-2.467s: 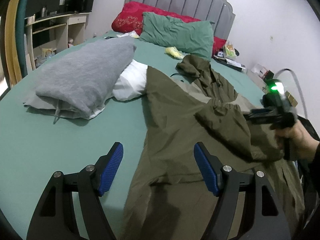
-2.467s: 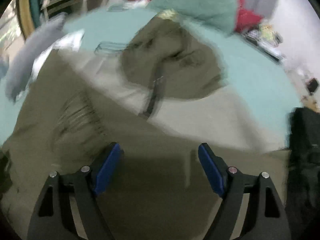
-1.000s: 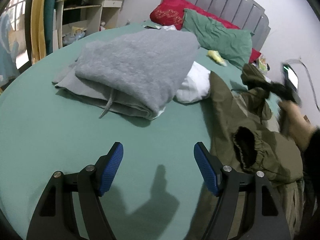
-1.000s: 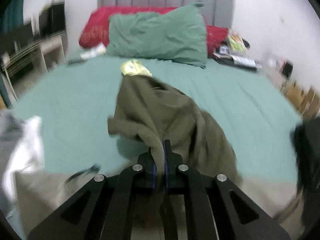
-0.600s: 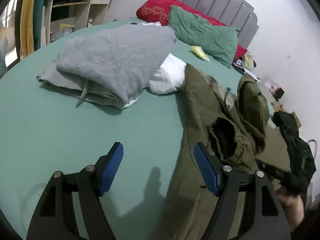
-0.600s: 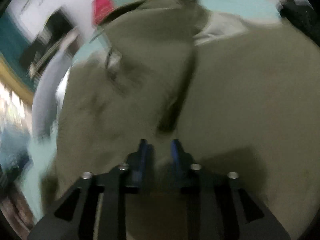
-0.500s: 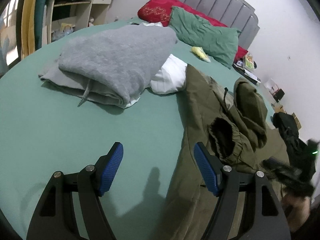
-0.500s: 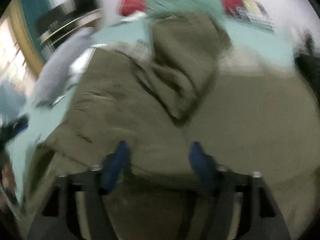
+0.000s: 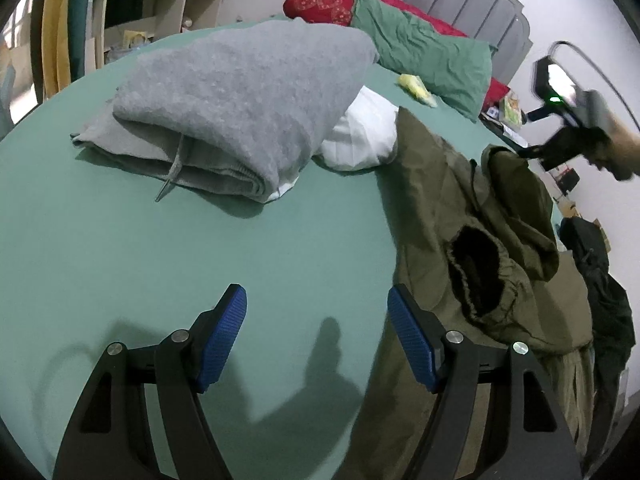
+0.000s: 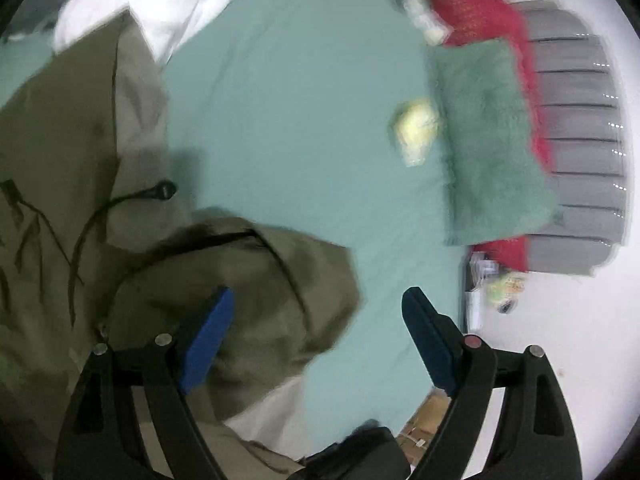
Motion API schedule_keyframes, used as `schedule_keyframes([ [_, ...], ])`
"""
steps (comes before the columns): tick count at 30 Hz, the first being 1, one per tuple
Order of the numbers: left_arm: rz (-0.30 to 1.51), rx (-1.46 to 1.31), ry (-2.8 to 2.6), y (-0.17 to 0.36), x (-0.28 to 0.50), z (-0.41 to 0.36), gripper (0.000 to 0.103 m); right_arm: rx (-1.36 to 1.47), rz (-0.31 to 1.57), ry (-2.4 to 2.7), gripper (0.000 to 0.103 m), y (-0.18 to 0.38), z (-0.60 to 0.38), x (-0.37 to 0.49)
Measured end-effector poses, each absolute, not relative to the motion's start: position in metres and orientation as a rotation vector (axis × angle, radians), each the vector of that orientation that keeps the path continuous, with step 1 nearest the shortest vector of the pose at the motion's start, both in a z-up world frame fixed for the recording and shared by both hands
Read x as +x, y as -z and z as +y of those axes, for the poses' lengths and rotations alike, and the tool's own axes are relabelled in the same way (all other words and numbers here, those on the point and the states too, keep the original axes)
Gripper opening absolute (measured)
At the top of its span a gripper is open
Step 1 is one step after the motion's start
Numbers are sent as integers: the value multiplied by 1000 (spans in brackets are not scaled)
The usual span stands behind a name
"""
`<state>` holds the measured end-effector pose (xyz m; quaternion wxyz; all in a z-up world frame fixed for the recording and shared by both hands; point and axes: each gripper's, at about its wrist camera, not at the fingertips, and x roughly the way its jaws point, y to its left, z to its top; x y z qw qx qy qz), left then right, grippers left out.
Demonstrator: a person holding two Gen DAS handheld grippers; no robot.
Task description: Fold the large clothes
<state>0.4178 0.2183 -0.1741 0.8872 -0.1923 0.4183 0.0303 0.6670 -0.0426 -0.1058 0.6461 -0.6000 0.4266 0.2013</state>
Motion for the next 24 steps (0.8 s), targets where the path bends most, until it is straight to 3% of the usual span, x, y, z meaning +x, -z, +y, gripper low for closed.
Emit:
schedule_keyframes([
  [4,883,-405,-70,178,419,224,76,-1349,1148,-448,85,160,-48,687],
  [6,880,-418,-69,177,418,228,76,-1255,1210,-462,75,180,-56,689],
  [8,874,-422,-73,174,416,230,76,-1119,1229,-528,33,177,-61,688],
  [9,867,-427,-73,173,416,230,76,-1081,1210,-532,21,172,-65,689],
  [11,862,-428,-69,171,415,229,76,-1004,1159,-521,12,153,-80,686],
  [14,860,-432,-62,169,413,225,76,-824,969,-436,11,98,-110,677],
  [18,842,-438,-51,162,410,217,76,-366,710,-289,11,4,-190,637],
  [21,822,-440,-40,155,406,211,76,-78,601,-186,11,-20,-250,576],
  [24,799,-436,-27,148,400,206,76,74,594,-168,15,5,-283,498],
])
